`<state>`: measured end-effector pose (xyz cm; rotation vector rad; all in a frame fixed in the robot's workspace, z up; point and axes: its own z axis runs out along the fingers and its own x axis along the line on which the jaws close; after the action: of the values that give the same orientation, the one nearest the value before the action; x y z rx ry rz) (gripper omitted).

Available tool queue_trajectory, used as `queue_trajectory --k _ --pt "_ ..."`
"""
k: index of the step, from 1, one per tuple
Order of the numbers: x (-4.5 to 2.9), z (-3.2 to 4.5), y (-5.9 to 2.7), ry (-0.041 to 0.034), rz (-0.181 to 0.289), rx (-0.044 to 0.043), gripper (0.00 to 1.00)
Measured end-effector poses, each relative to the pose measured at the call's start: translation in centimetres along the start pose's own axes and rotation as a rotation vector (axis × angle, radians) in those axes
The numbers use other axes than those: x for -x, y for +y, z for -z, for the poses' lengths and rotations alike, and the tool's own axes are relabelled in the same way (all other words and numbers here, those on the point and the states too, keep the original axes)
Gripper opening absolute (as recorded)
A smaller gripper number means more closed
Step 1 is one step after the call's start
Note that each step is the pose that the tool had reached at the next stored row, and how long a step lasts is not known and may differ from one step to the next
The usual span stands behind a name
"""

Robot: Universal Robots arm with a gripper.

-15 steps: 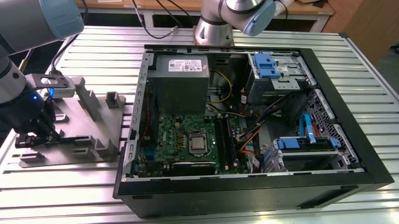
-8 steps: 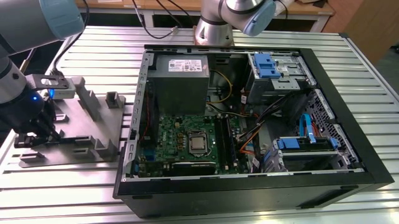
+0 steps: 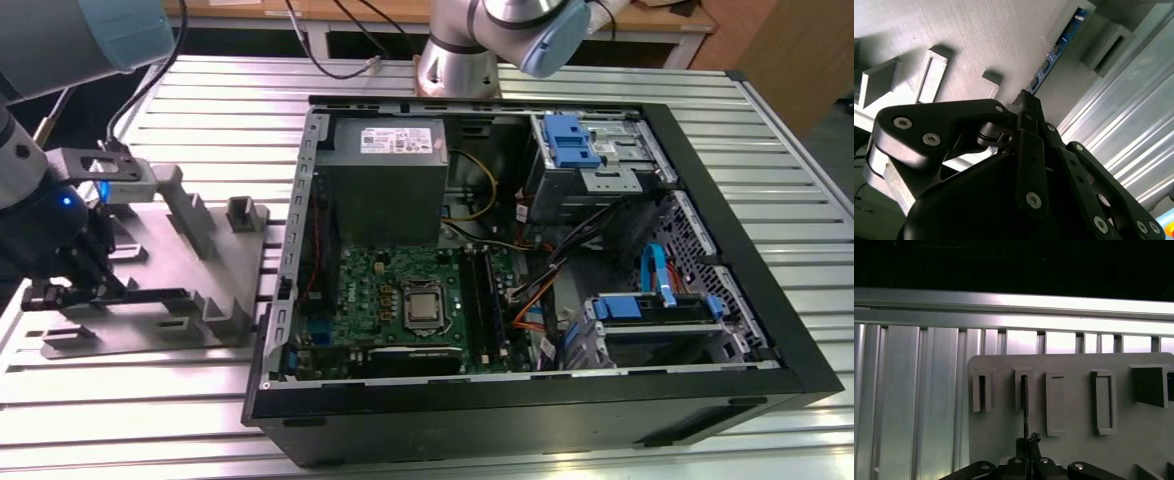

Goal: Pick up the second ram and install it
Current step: 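Pick up the second ram and move it above second insertion slot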

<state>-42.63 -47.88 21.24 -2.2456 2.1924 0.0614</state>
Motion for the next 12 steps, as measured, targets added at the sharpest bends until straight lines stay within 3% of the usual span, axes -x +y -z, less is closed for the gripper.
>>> queue_trajectory --k 5,12 --pt "0.04 1.27 0.03 0.0 0.0 0.0 0.11" --pt "0.04 1.35 0.03 0.0 0.0 0.0 0.11"
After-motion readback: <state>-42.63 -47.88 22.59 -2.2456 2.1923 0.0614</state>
